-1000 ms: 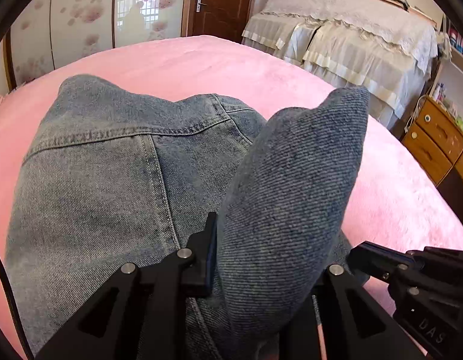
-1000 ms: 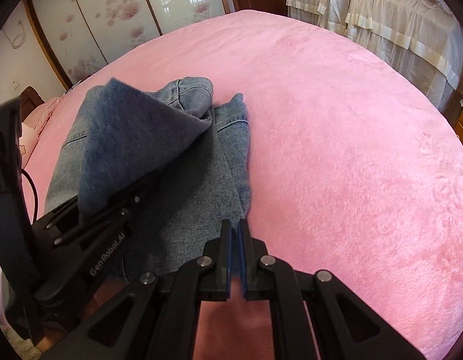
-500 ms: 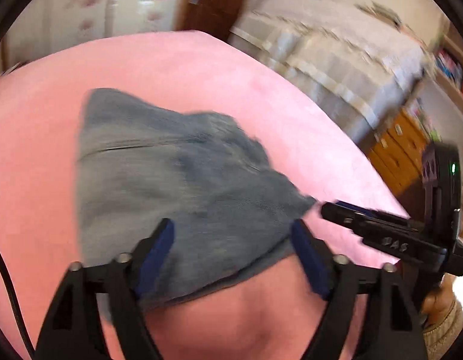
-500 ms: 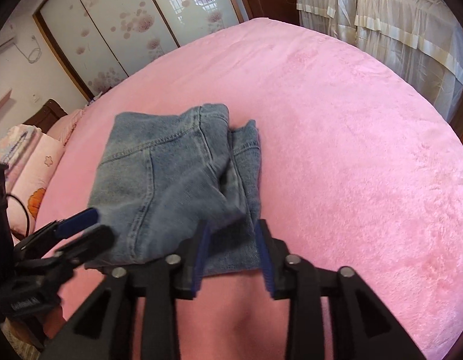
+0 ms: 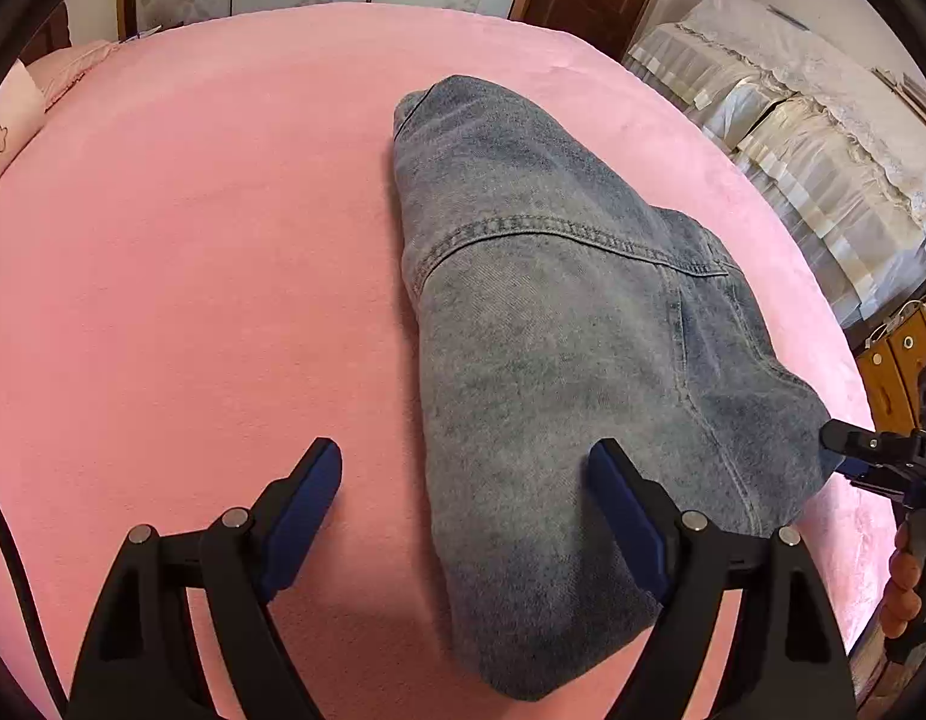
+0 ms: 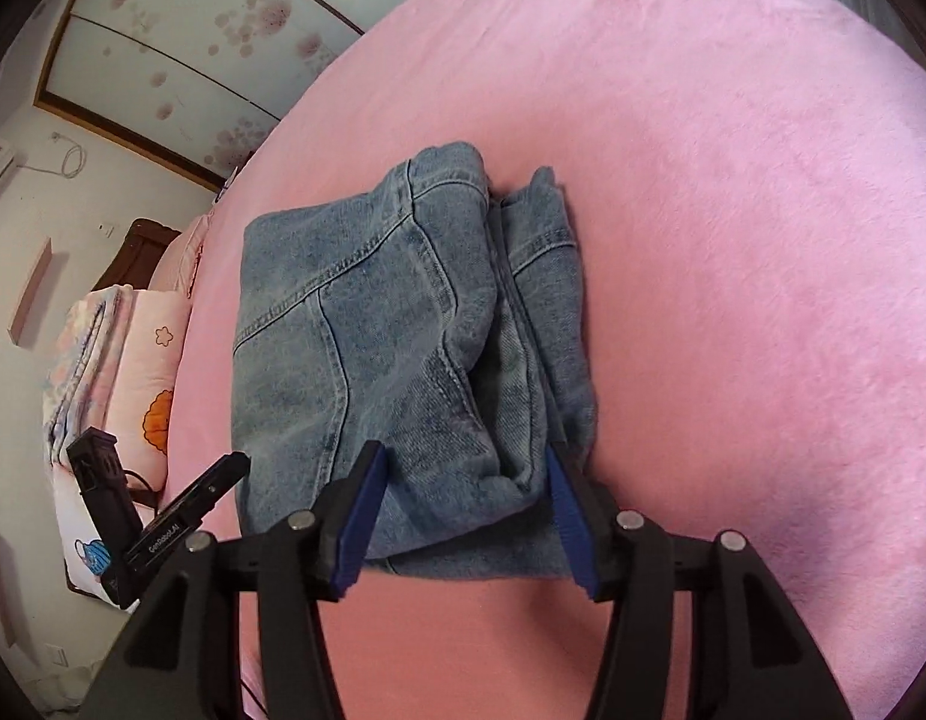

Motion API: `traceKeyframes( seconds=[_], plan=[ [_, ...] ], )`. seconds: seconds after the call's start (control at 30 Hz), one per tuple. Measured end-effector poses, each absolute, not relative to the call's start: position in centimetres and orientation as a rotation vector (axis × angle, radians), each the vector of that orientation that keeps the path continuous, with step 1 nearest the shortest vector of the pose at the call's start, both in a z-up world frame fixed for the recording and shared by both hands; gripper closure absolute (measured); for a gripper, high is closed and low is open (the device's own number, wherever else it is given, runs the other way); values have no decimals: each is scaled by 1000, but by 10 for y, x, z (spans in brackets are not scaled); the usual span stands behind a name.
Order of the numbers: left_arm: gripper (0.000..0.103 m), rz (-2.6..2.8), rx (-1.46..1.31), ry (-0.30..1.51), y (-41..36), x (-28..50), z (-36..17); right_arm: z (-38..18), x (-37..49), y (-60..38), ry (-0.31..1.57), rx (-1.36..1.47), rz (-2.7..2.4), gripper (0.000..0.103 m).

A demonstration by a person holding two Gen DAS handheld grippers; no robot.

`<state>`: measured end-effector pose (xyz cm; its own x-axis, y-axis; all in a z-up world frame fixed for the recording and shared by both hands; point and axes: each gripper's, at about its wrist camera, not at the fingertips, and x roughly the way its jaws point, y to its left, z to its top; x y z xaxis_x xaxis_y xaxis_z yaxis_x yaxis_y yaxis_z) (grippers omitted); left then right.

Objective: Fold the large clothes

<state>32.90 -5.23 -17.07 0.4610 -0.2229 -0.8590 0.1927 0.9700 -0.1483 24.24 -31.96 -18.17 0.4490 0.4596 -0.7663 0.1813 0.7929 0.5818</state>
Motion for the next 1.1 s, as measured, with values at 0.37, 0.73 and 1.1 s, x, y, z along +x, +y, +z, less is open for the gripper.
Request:
traceKeyframes(
  seconds=[0.37, 0.73, 1.1],
  plan=[
    [29, -259, 83, 1070, -79, 337, -163, -150, 225, -290, 1020, 465, 173, 88],
    [48, -259, 147, 1093, -98, 330, -174, -199, 216, -286, 1107, 403, 41, 85],
    [47, -266, 67, 1073, -78, 366, -142, -138, 247, -300, 1006, 324, 60, 59]
  ],
)
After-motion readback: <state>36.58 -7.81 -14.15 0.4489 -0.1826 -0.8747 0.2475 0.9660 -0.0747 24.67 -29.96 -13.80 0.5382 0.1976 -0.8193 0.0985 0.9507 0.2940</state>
